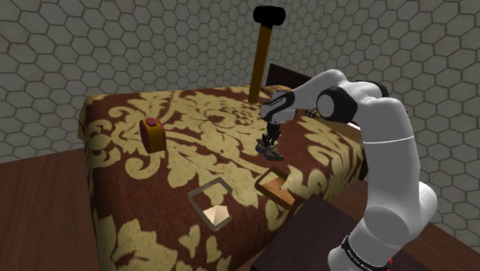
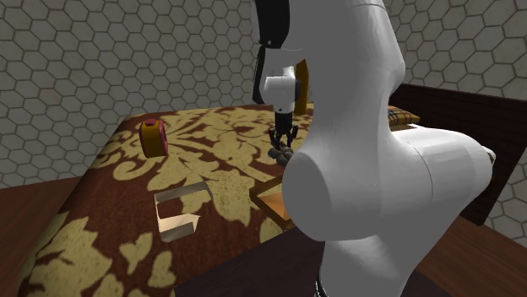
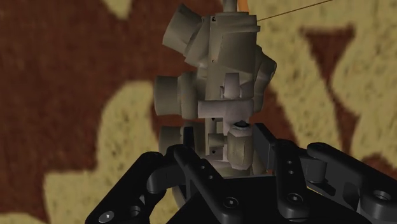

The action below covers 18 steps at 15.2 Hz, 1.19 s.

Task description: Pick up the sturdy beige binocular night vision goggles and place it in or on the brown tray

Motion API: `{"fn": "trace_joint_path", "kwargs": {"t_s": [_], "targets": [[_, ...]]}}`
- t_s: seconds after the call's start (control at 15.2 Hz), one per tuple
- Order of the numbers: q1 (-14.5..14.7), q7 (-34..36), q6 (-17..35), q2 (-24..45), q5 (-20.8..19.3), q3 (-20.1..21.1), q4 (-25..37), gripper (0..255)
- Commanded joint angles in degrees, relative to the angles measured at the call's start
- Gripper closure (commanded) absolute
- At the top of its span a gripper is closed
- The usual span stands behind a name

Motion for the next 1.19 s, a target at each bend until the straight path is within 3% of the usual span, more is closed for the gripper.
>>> {"fn": "trace_joint_path", "kwargs": {"t_s": [0.0, 0.66, 1.12], "targets": [[0.1, 0.1, -1.1, -0.9, -0.3, -0.2, 0.3, 255], [0.7, 0.8, -6.5, -5.3, -1.6, -1.1, 1.4, 255], [5.4, 4.0, 0.7, -20.9, -5.6, -2.8, -20.9, 255]]}}
